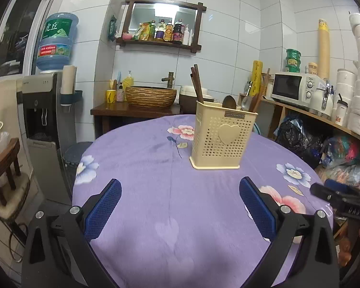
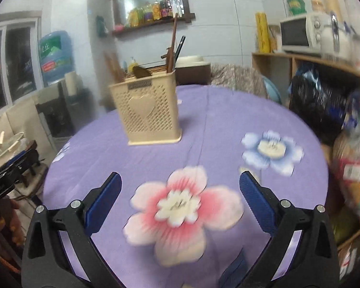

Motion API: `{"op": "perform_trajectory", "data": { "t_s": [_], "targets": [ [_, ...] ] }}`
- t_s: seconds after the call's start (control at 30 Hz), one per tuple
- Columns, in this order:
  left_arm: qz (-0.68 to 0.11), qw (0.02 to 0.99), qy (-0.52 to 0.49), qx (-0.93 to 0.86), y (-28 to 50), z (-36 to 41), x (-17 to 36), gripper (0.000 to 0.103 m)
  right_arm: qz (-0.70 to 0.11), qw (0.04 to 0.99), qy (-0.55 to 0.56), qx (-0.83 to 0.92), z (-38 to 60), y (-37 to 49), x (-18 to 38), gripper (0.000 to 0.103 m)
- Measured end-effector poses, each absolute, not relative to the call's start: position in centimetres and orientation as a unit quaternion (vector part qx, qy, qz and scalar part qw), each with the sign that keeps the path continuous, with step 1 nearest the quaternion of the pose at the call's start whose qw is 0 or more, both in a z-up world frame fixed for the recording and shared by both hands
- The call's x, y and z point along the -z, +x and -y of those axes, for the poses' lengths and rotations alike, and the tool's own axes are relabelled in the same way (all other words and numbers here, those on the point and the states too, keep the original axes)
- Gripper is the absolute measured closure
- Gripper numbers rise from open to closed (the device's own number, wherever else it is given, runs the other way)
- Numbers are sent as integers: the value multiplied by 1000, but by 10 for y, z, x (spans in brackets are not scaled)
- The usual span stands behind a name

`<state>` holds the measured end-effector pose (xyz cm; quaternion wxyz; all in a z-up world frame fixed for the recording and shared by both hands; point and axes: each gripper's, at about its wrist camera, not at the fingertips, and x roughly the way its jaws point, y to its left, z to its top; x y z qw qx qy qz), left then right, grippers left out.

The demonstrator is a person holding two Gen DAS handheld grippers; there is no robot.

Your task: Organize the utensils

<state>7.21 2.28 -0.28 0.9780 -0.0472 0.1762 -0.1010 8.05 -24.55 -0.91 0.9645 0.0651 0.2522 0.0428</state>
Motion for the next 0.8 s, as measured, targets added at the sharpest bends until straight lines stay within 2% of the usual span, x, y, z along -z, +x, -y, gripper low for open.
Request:
{"op": "perform_trajectory", "data": {
  "t_s": [0.37,0.8],
  "targets": [
    [-122,984,-35,126,12,-18,-5,5,-170,984,30,-33,219,6,-18,6],
    [-116,986,-17,119,2,-17,-1,5,-150,987,30,-38,217,-13,-25,6]
  ]
}}
